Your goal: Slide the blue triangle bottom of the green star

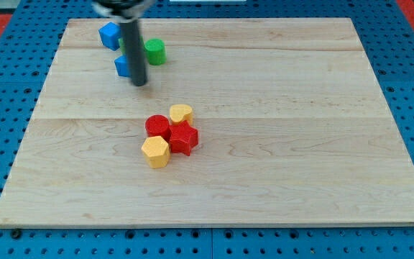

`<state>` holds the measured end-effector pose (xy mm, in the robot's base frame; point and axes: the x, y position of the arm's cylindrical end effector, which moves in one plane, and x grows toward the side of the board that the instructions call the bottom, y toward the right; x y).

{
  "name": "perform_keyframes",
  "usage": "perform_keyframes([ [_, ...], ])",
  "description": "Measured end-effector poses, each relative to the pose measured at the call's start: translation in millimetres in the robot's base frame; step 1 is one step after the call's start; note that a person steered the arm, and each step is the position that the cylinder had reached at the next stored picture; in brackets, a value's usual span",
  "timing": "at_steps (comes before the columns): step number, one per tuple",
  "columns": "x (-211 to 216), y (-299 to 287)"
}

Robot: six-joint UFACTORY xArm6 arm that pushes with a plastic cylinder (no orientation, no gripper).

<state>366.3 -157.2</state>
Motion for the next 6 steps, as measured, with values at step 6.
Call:
perform_keyframes([
  [6, -29, -6],
])
